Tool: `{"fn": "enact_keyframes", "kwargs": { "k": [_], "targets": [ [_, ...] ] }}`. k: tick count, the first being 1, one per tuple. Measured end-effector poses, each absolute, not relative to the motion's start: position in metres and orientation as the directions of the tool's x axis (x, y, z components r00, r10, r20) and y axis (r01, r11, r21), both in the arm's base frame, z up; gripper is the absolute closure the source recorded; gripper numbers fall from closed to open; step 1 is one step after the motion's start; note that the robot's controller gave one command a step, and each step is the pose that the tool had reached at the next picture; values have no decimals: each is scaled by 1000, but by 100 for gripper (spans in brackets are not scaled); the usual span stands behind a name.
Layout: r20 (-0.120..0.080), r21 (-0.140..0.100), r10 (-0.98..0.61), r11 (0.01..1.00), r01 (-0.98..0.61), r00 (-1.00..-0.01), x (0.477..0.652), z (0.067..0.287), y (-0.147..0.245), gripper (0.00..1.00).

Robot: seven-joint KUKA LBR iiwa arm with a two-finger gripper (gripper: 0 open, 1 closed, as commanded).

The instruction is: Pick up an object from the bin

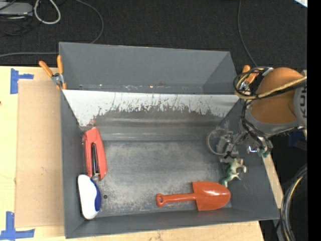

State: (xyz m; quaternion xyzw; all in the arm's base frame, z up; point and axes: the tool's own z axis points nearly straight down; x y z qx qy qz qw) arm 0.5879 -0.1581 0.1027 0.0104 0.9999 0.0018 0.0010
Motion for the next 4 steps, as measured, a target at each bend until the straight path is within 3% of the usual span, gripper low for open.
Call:
{"fn": "enact_keyframes", "kwargs": {
  "k": [2,3,4],
  "targets": [
    [3,7,22,1000,22,-1000,585,96,-156,100],
    [5,8,-34,999,-34,-999,570,93,-144,100],
    [8,10,-17,1000,-17,-1000,572,102,-145,100]
  ]
}}
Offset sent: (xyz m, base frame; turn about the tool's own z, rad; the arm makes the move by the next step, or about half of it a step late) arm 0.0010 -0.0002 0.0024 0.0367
